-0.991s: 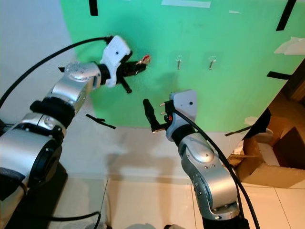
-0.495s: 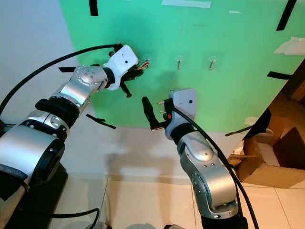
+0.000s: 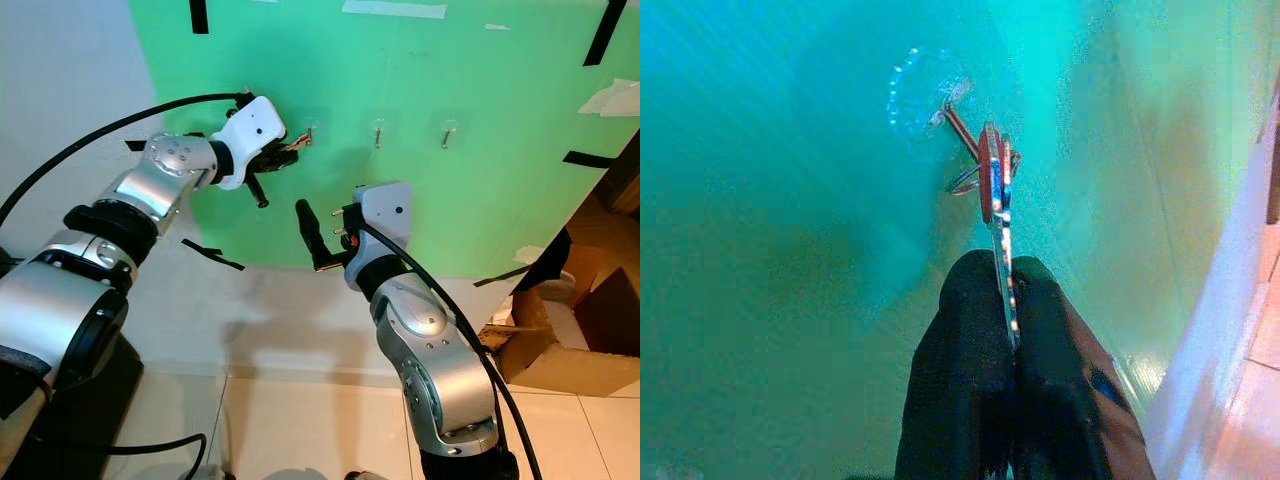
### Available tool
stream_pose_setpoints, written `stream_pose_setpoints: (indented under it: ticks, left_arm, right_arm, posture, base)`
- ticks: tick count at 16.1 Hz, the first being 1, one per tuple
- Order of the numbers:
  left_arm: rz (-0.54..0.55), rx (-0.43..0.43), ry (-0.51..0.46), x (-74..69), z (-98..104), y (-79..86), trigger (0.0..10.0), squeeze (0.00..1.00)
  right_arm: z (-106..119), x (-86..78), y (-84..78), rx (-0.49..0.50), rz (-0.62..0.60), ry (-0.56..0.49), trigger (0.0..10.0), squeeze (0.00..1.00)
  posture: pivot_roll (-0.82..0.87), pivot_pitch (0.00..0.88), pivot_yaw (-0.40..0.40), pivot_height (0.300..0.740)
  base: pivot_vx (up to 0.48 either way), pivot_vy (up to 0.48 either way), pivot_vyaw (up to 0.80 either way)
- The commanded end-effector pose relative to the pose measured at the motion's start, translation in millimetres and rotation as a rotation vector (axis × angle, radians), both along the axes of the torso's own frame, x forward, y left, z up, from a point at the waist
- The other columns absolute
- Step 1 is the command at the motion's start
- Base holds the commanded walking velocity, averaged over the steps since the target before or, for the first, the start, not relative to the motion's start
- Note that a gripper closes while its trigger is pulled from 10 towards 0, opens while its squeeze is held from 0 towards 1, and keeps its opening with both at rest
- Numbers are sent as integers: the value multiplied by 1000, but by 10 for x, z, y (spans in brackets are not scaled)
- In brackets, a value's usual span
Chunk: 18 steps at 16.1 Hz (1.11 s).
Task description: Hang keys on a hook
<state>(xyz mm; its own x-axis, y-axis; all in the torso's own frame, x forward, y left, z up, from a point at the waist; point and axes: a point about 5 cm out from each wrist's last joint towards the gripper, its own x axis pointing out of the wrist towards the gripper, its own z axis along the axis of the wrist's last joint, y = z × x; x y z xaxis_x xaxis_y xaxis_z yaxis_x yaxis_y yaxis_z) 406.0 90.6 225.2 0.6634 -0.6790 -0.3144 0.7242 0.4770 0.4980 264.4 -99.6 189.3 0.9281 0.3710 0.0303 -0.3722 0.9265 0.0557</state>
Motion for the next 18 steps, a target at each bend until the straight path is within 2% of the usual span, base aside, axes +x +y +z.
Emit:
stream_pose_setpoints:
  ticks: [1,4,6,9,13,16,17,18]
  left_arm:
    - [-2,12,40,-17,-91,44,0,0]
    - [-37,-30,36,-39,-78,96,0,0]
    - [-53,-13,22,-50,-88,101,0,0]
    - [-51,-48,3,-47,-50,89,0,0]
    - [-65,-43,1,-54,-51,88,0,0]
    - [-46,-217,3,-30,84,23,0,0]
    - [-32,-300,-9,-12,171,-27,0,0]
    - [-20,-324,-19,-1,206,-61,0,0]
  right_arm:
    - [-3,19,-35,0,-14,1,10000,0]
    - [-5,17,-27,-2,-10,2,10000,0]
    - [-6,16,-29,-4,-11,2,10000,0]
    - [-10,14,-33,-9,-12,2,10000,0]
    - [-13,14,-32,-14,-11,3,10000,0]
    - [-9,18,-32,-14,-11,1,10000,0]
    - [-7,19,-29,-14,-10,1,10000,0]
    - [-6,22,-27,-14,-8,0,10000,0]
  posture:
    - [-93,0,21,740]
    - [-87,0,15,740]
    - [-87,0,14,740]
    - [-88,0,14,740]
    - [-90,0,15,740]
    - [-89,0,11,740]
    - [-89,0,11,740]
    - [-92,0,10,740]
  base:
    - [0,0,0]
    - [0,0,0]
    - [0,0,0]
    - [0,0,0]
    - [0,0,0]
    - [0,0,0]
    - [0,0,0]
    - [0,0,0]
